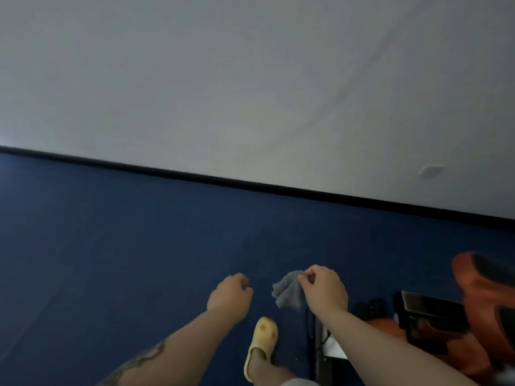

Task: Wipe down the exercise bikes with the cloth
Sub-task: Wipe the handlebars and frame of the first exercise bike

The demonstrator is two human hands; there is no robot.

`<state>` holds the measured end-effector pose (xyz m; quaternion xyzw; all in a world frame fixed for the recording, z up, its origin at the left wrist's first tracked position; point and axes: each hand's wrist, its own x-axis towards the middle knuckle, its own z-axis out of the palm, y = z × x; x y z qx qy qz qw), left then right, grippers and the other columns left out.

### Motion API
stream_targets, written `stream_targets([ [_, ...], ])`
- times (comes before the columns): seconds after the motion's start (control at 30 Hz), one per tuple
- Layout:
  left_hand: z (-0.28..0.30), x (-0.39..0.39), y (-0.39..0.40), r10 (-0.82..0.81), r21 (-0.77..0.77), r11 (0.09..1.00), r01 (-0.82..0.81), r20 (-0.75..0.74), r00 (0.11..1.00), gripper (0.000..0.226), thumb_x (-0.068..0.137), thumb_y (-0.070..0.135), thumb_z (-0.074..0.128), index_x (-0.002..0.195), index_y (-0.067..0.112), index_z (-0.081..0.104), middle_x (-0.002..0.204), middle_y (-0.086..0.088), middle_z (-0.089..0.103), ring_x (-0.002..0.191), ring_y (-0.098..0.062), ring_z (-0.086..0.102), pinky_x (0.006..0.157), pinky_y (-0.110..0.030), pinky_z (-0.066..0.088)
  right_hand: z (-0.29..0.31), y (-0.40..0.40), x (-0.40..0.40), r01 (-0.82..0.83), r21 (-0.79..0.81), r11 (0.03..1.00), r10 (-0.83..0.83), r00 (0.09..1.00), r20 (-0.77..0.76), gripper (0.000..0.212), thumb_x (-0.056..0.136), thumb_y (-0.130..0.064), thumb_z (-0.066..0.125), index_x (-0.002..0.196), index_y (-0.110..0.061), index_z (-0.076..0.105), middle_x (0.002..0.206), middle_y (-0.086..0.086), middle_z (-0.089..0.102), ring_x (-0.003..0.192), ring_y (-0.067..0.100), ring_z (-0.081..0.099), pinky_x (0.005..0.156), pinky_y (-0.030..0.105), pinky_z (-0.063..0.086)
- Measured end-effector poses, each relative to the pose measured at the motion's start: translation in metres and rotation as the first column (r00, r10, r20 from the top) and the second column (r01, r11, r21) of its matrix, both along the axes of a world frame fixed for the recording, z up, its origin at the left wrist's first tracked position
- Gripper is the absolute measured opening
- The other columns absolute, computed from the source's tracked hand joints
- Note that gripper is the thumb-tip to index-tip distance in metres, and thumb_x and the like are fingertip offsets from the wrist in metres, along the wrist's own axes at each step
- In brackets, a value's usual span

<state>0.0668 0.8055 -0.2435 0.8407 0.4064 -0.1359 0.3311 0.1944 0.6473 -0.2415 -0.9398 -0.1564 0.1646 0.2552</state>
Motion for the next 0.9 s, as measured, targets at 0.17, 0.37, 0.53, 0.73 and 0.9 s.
stream_targets([
  [0.17,0.005,0.105,0.064,-0.202,0.023,0.979,0.204,-0.052,0.978,0.036,0.095,0.031,0.042,0.13,0.027,0.05,0.13,0.005,0.054,0.107,-0.017,0.057,0.085,-0.032,0.051,-0.004,0.036,0.078,0.177,-0.012,0.984,-0.177,0.984,-0.03,0.021,0.091,-0.04,0.054,0.076,-0.027,0.058,0.079,-0.009,0.059,0.071,0.008,0.057,0.059,0.027,0.049],
  [0.37,0.021,0.232,0.129,-0.347,0.072,0.934,0.349,-0.033,0.937,0.036,0.096,0.03,0.041,0.13,0.024,0.051,0.129,0.003,0.055,0.102,-0.017,0.06,0.081,-0.032,0.052,0.009,0.064,0.168,0.351,-0.009,0.936,-0.351,0.936,-0.022,0.022,0.092,-0.038,0.054,0.078,-0.023,0.059,0.082,-0.005,0.06,0.071,0.01,0.056,0.052,0.024,0.038],
  [0.53,0.016,0.33,0.136,-0.511,0.045,0.858,0.511,-0.017,0.859,0.035,0.095,0.03,0.042,0.129,0.026,0.052,0.131,0.004,0.054,0.109,-0.017,0.058,0.09,-0.034,0.05,0.011,0.071,0.231,0.487,0.017,0.873,-0.487,0.873,-0.016,0.021,0.091,-0.039,0.056,0.075,-0.023,0.058,0.079,-0.007,0.058,0.07,0.007,0.054,0.049,0.023,0.036],
  [0.73,0.013,0.459,0.144,-0.739,0.036,0.673,0.738,0.008,0.674,0.034,0.096,0.03,0.043,0.128,0.025,0.052,0.131,0.003,0.054,0.11,-0.016,0.057,0.089,-0.032,0.05,0.015,0.074,0.298,0.722,0.001,0.692,-0.722,0.691,-0.032,0.02,0.091,-0.036,0.057,0.076,-0.024,0.058,0.079,-0.007,0.059,0.072,0.008,0.055,0.054,0.026,0.042],
  [0.9,0.016,0.566,0.135,-0.867,0.065,0.498,0.865,0.019,0.498,0.034,0.097,0.028,0.042,0.128,0.022,0.052,0.129,0.002,0.056,0.107,-0.016,0.058,0.086,-0.031,0.05,0.025,0.066,0.337,0.899,0.034,0.437,-0.897,0.438,-0.057,0.024,0.092,-0.039,0.055,0.075,-0.022,0.058,0.079,-0.005,0.061,0.071,0.011,0.058,0.058,0.03,0.049],
])
